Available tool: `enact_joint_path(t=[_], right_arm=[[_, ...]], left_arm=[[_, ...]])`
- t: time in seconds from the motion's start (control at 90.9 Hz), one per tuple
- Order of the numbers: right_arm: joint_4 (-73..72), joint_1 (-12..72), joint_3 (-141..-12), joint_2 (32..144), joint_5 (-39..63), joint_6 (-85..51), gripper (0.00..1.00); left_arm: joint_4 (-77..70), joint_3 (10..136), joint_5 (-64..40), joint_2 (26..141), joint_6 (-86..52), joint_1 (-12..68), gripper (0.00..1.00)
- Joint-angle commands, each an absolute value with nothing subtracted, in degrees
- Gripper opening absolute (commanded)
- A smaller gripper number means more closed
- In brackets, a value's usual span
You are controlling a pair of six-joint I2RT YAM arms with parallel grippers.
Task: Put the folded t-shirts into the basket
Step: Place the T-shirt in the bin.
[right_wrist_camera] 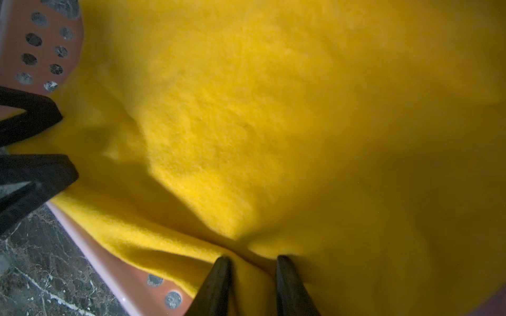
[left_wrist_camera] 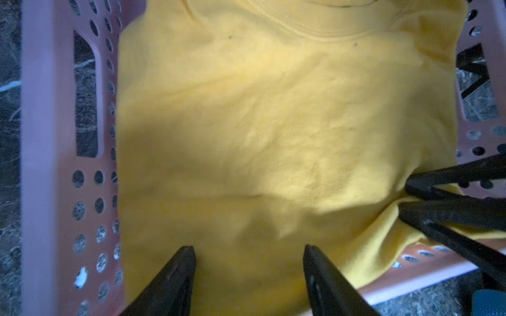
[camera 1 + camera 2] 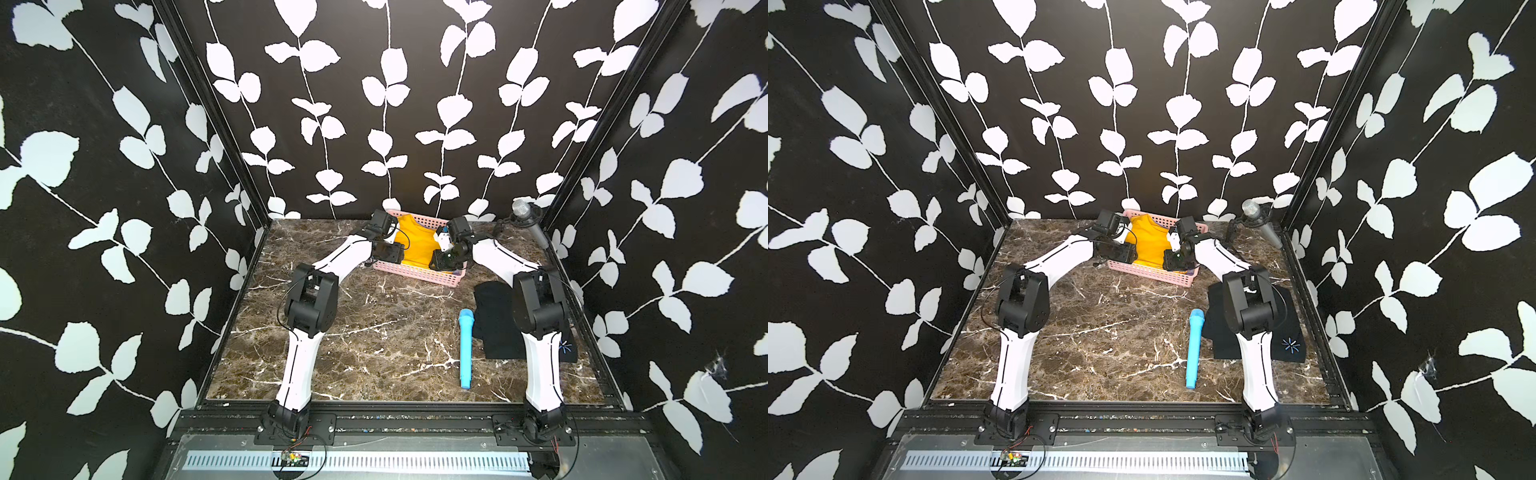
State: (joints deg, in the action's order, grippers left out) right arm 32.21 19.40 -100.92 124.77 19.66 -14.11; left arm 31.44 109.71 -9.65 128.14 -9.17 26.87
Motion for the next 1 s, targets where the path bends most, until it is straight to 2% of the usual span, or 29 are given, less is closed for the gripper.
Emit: enact_joint_path(t=[0.0,0.275,0.451,0.594,0.748,0.88,0.99], right_arm=[[36.5,18.6,-101.9,124.5,19.5,-13.4,0.34],[35.3,18.4,-92.4,107.5,16.7,-12.7,0.46],[34.8,18.3,-79.5,95.1,6.8,-13.0,0.54],[37.8,18.2,-70.3,87.6,-2.7,-14.1,0.56],[37.1,18.9,-60.2,81.1,-0.2,-17.5,0.59],[33.4,21.8,-51.0,77.7,7.0,-21.8,0.65],[32.7,25.1,-46.9,77.5,5.0,-24.1,0.67]], left_arm=[[35.9,111.5,-10.4,128.7,-9.2,27.0,0.66],[32.2,109.0,-9.6,120.0,-9.0,27.0,0.68],[26.9,101.4,-7.8,111.6,-9.7,27.0,0.69],[23.2,93.9,-7.3,104.9,-11.5,27.9,0.69],[16.9,82.5,-6.1,98.5,-13.6,30.1,0.69],[13.9,75.3,-6.7,94.6,-16.1,30.6,0.69],[13.1,71.1,-6.1,92.5,-16.3,30.8,0.69]])
